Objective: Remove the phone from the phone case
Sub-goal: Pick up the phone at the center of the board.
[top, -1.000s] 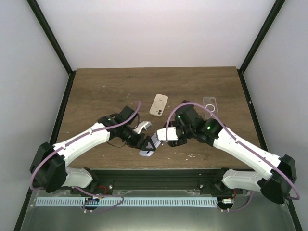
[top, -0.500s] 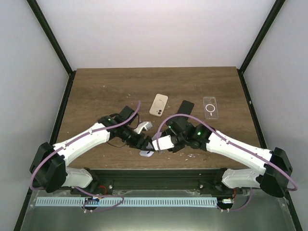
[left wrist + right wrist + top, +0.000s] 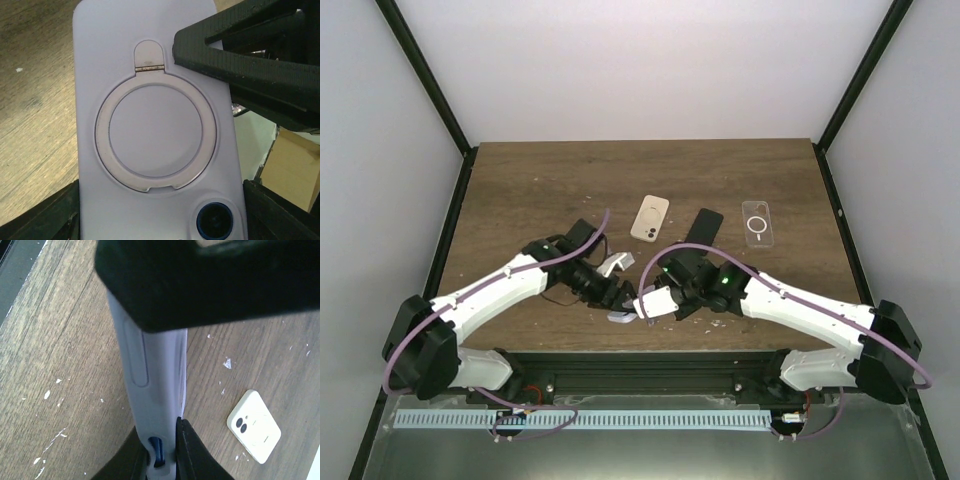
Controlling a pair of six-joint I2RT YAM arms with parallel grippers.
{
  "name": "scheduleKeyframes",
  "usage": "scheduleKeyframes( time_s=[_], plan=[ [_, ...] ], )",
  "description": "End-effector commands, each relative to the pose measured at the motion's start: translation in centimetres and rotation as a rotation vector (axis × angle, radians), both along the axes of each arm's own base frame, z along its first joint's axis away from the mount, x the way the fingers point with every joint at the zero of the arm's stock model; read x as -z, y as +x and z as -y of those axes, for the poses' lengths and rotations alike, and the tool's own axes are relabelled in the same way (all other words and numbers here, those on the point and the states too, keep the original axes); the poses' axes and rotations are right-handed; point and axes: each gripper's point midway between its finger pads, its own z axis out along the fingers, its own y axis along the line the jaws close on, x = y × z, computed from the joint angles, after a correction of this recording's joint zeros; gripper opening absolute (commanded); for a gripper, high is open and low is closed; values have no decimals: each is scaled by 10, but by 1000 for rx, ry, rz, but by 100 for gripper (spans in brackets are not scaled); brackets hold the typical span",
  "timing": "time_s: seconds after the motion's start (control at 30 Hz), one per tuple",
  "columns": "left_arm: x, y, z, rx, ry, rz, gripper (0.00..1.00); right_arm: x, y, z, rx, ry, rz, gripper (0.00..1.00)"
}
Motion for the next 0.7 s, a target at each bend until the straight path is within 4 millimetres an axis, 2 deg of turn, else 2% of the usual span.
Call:
scheduleKeyframes(
  time_s=[0.0, 0.07, 0.1, 0.2, 0.3, 0.47, 0.67],
  plan=[
    [-15, 18, -4, 2, 26, 199, 83, -7, -1, -6, 32, 51, -18, 1],
    [-24, 41, -20, -96, 106, 340, 98, -1, -2, 0, 49, 45, -17, 1],
    [-32, 53, -29, -147, 129, 408, 100, 3, -3, 4, 61, 44, -16, 1],
    [-64, 83, -57, -304, 134, 577, 100, 13, -9, 14, 101, 65, -58, 1],
    [-93, 92, -71, -399, 71, 733, 100, 0, -16, 13, 151, 173, -185, 1],
    [-127, 71, -73, -461, -206, 879, 97, -59, -11, 12, 229, 429, -508, 1],
    [-144, 35, -69, -428, -527, 969, 94, -101, -15, 10, 235, 602, -785, 1]
  ],
)
